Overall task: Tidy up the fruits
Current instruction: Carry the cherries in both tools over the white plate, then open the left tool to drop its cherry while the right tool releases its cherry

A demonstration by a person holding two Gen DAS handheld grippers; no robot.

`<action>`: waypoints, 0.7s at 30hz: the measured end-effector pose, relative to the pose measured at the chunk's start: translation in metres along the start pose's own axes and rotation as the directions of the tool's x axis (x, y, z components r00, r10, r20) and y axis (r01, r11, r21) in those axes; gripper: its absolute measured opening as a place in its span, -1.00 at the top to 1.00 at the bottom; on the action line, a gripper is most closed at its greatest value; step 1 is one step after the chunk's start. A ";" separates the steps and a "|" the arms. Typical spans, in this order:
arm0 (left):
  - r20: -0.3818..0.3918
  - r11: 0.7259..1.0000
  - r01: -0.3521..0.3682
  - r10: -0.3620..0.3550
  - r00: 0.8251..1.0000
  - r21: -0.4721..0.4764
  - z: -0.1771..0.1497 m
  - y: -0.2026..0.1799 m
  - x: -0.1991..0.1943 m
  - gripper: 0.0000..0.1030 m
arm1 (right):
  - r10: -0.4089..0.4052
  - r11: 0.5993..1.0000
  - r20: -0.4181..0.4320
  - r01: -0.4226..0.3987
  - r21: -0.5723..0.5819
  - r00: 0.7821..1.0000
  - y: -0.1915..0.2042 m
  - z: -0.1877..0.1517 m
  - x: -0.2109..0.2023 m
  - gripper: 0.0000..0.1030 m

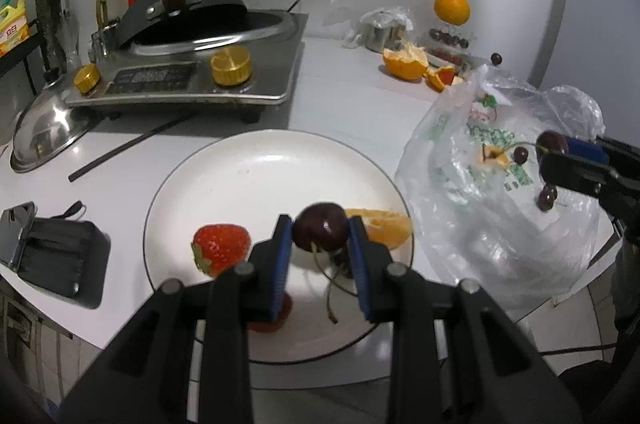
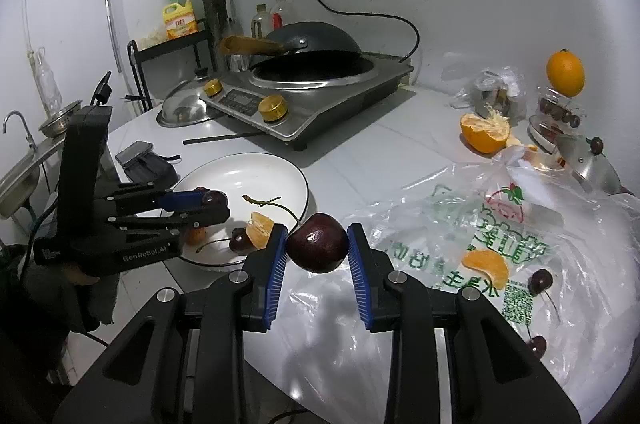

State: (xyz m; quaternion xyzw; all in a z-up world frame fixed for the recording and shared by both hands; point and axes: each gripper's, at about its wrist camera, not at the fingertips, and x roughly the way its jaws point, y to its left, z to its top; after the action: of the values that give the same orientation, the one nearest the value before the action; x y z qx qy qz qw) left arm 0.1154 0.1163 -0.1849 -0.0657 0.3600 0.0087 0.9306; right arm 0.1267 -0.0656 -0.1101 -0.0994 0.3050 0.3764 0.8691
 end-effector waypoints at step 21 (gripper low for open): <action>0.058 0.997 0.015 -0.011 0.998 -0.073 0.003 0.032 -0.022 -0.10 | 0.053 0.998 -0.050 -0.054 -0.034 0.997 0.032 0.016 0.042 0.37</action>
State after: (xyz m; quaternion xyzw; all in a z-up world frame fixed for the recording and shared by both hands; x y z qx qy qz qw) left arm 0.0989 0.1493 -0.1717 -0.1018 0.3320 0.0179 0.9376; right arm 0.1331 -0.0119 -0.1209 -0.1157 0.3223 0.4023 0.8491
